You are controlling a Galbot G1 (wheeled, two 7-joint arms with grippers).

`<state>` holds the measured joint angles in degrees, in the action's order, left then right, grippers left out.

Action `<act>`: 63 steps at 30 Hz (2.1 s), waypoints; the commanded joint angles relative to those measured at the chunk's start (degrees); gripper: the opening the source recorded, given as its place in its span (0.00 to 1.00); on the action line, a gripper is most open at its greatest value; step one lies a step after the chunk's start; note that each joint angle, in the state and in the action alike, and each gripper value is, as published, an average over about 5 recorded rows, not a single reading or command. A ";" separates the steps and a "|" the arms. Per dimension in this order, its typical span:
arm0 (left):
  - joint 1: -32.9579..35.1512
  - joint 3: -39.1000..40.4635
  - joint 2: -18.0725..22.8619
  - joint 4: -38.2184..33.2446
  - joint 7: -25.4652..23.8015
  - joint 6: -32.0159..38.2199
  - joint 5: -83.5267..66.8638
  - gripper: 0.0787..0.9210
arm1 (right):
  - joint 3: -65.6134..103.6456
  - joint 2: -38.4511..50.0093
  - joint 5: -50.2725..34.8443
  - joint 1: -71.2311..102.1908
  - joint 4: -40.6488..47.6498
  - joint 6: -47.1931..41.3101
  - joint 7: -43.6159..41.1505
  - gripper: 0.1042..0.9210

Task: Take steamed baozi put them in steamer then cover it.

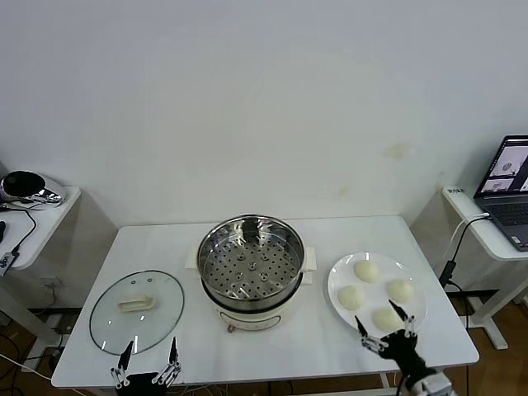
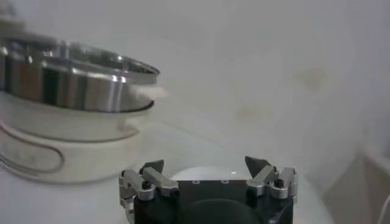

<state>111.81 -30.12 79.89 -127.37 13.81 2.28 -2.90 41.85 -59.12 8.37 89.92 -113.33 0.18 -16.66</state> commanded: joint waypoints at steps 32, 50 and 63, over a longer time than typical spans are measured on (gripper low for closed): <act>-4.11 -4.24 -0.63 0.35 -0.96 -2.11 3.95 0.88 | -72.84 25.11 7.88 -86.05 42.12 -2.46 -46.16 0.88; -4.36 -5.61 -0.87 0.57 -1.42 -2.17 3.74 0.88 | -76.54 9.81 10.10 -86.22 57.17 -3.13 -44.45 0.88; -4.46 -5.67 -0.83 0.68 -1.49 -2.09 3.79 0.88 | -76.03 7.50 12.35 -85.07 60.07 -3.17 -43.57 0.87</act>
<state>107.38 -35.75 79.09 -126.72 12.35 0.19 0.88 -32.75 -50.22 20.35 6.06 -55.37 -2.98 -59.87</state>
